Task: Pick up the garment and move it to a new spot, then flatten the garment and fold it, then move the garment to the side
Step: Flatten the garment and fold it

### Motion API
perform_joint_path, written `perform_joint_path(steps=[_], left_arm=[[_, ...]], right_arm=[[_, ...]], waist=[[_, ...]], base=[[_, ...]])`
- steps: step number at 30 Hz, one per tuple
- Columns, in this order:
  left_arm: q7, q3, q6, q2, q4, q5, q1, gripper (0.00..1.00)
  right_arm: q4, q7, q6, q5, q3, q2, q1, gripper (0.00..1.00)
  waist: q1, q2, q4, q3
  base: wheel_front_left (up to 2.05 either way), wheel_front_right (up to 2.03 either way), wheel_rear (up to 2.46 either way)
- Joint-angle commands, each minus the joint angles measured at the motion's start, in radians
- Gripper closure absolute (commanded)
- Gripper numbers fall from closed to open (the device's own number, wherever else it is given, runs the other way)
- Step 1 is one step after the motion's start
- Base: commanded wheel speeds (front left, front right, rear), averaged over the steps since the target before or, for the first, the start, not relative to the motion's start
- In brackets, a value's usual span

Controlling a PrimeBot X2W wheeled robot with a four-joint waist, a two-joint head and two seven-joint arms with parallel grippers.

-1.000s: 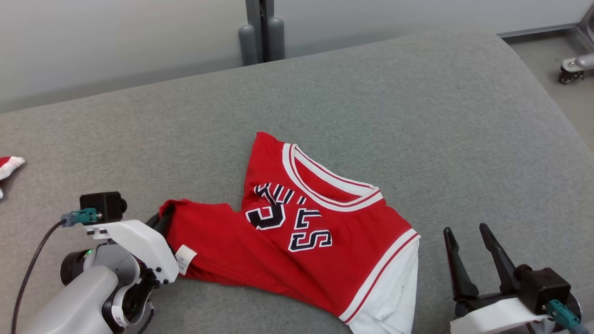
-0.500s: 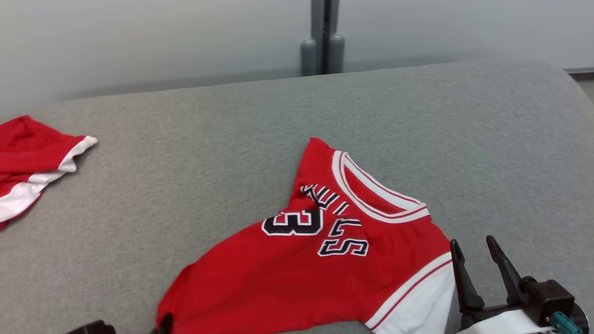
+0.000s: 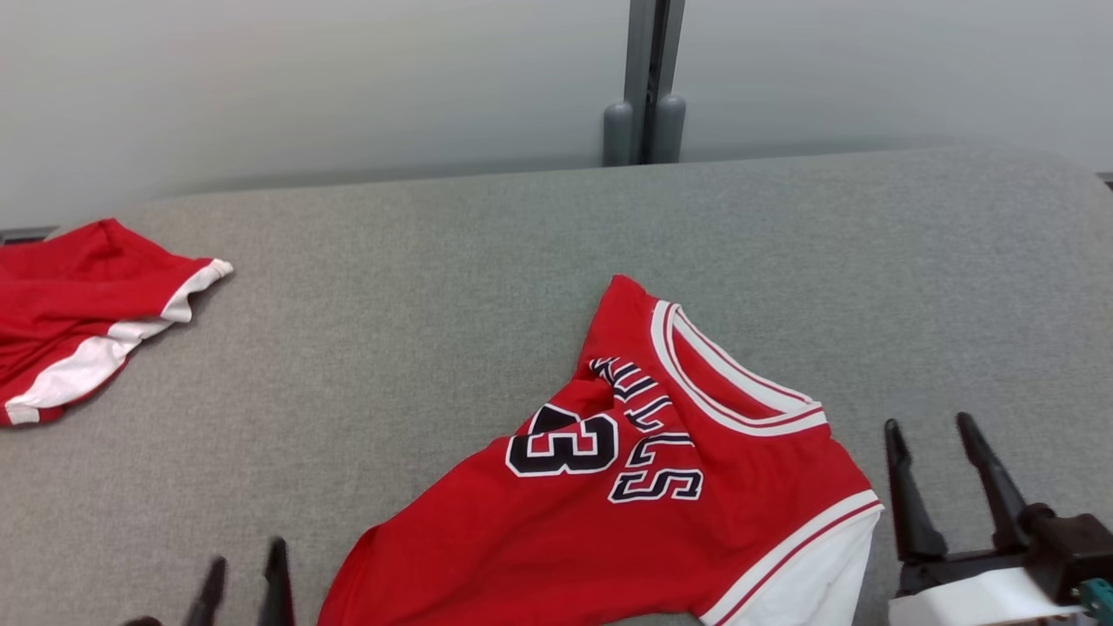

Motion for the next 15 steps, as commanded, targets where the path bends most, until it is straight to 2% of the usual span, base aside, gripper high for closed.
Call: perform_joint_path(steps=[1,6,7,8,10,12,15], left_arm=[[-0.002,0.08,-0.015,-0.018,-0.06,0.098,0.019,0.0],[-0.001,0.211,-0.076,-0.088,-0.141,0.347,0.099,0.0],[-0.001,0.211,-0.076,-0.088,-0.141,0.347,0.099,0.0],[-0.001,0.25,-0.102,-0.122,-0.155,0.423,0.107,0.0],[-0.001,0.274,-0.115,-0.141,-0.162,0.46,0.11,0.0],[-0.001,0.341,-0.154,-0.209,-0.176,0.543,0.121,0.0],[-0.001,0.382,-0.214,-0.254,-0.152,0.601,0.128,0.0]], right_arm=[[-0.032,-0.005,0.0,-0.011,-0.029,-0.006,0.014,0.0],[-0.111,-0.005,0.0,-0.049,-0.081,-0.005,0.042,0.0],[-0.111,-0.005,0.0,-0.049,-0.081,-0.005,0.042,0.0],[-0.134,-0.005,0.0,-0.065,-0.089,-0.006,0.056,0.0],[-0.144,-0.005,0.0,-0.073,-0.087,-0.006,0.062,0.0],[-0.154,-0.005,0.0,-0.089,-0.084,-0.005,0.077,0.0],[-0.139,-0.005,0.0,-0.105,-0.086,-0.006,0.093,0.0]], waist=[[0.0,0.0,-0.013,-0.026],[0.0,0.0,-0.042,-0.073],[0.0,0.0,-0.042,-0.073],[0.0,0.0,-0.054,-0.085],[0.0,0.0,-0.062,-0.09],[0.0,0.0,-0.085,-0.105],[0.0,0.0,-0.1,-0.118]], base=[[0.0,0.0,0.0],[0.0,0.0,0.0],[0.0,0.0,0.0],[0.0,0.0,0.0],[0.0,0.0,0.0],[0.0,0.0,0.0],[0.0,0.0,0.0]])
